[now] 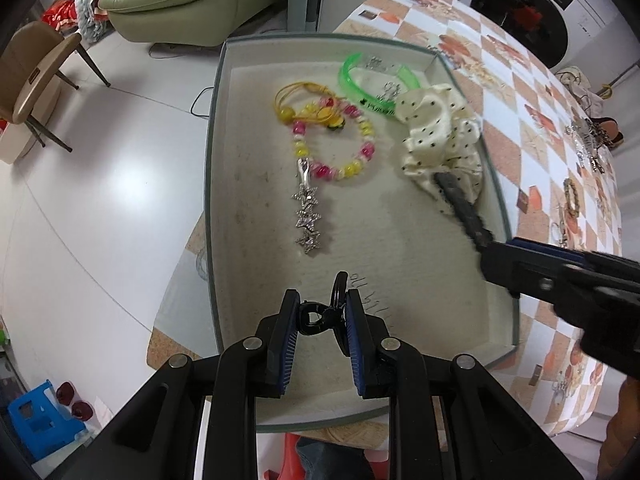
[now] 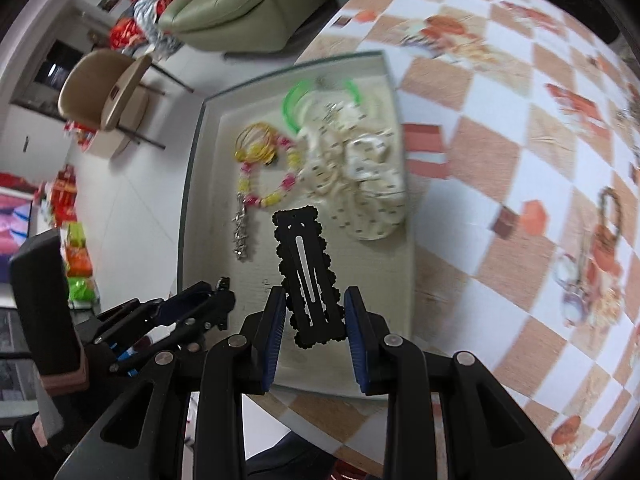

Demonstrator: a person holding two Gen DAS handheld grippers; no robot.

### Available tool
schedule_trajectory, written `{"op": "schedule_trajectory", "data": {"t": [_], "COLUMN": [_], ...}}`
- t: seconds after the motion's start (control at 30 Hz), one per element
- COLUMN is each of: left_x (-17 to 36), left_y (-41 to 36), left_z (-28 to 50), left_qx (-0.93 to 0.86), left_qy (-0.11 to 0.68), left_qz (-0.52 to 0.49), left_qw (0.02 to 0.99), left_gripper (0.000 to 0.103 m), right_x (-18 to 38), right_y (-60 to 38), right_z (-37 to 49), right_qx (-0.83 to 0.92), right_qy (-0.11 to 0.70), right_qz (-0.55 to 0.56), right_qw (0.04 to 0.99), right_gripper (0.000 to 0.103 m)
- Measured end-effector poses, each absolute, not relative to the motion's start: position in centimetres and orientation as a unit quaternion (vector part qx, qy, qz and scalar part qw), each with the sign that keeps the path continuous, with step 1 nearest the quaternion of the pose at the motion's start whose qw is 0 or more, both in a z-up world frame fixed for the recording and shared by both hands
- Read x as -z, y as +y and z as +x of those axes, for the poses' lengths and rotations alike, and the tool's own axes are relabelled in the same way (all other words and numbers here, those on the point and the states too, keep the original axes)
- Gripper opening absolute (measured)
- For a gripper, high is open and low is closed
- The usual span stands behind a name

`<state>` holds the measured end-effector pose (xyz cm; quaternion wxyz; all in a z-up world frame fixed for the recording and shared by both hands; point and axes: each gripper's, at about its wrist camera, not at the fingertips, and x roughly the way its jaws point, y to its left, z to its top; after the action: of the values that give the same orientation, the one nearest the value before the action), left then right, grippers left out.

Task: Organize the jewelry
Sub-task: 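Carry both black clips into the tray and open both tools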

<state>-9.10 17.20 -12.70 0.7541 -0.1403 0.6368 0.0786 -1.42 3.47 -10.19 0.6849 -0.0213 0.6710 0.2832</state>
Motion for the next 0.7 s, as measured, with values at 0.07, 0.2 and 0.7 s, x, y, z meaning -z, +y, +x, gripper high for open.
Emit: {"op": "schedule_trajectory", "data": {"t": [0.07,0.2,0.7], "left_x": [13.2,13.9,15.2], "left_y": [17.3,17.1,16.5], "left_z": [-9.1,-9.1,-8.9], "left_qx": [-0.081,-0.084,-0.093], "left_qy": [0.640,0.643,0.654], "left_qz": [-0.139,-0.138,-0.116], "left_qw": [0.752,0.749,0.742], "left_gripper": [0.028,0.028,0.029], "right_x": [11.1,12.9,16.4], "right_y": [4.4,5.8,7.1], "right_z": [-1.2,-0.6,0.2], "right_qx": [-0.285,-0.284,-0.268], "right_qy": [0.675,0.681,0.700], "right_qz": [-0.035,-0.049,-0.058], "right_qw": [0.680,0.673,0.660], "right_gripper": [0.032,0.032,0.034]}}
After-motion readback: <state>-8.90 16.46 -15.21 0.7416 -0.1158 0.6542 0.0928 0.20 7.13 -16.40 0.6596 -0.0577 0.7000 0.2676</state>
